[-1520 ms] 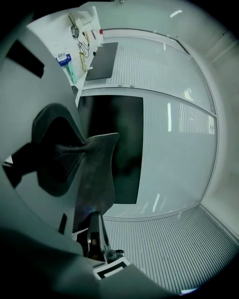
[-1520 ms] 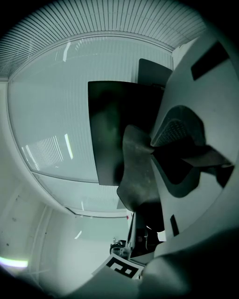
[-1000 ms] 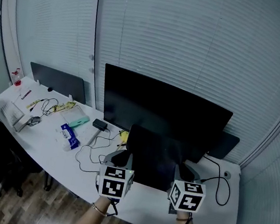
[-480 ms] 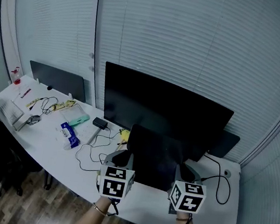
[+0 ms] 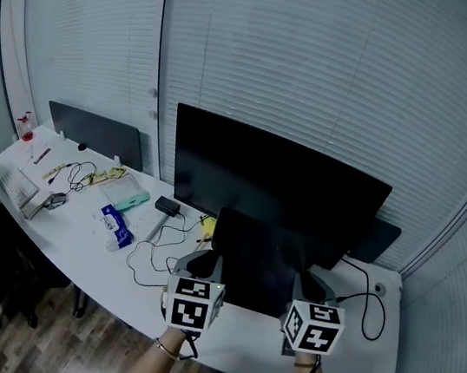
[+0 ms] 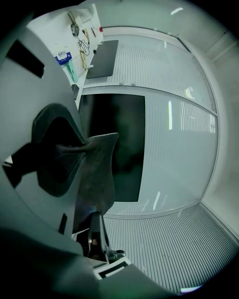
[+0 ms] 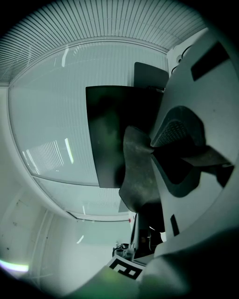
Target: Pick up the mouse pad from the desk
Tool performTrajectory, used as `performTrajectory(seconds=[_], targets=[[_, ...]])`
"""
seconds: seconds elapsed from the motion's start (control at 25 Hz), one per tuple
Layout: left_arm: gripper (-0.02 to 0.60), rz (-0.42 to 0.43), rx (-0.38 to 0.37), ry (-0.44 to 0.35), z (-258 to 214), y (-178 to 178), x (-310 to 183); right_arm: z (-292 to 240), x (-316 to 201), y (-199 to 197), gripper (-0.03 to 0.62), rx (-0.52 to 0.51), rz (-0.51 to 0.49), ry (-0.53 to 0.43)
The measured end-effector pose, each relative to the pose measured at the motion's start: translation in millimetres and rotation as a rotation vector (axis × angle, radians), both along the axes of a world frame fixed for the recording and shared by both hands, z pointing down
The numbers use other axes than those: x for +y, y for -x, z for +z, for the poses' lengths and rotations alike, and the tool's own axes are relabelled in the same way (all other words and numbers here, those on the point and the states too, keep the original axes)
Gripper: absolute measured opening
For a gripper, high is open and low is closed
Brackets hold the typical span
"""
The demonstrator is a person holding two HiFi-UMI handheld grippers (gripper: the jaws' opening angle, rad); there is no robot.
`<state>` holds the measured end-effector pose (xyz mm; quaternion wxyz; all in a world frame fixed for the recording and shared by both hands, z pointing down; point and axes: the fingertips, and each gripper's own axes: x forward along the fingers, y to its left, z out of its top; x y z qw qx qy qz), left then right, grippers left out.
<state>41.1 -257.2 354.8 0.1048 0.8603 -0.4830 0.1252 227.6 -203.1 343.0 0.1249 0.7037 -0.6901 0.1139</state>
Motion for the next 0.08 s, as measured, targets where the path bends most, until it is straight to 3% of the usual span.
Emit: performTrajectory(seconds=[0.08], targets=[[0.066, -0.002, 0.001, -0.002, -0.8, 2.4, -1.0, -1.1, -0.1, 2.1, 0.063, 0.001, 0.0, -0.003]])
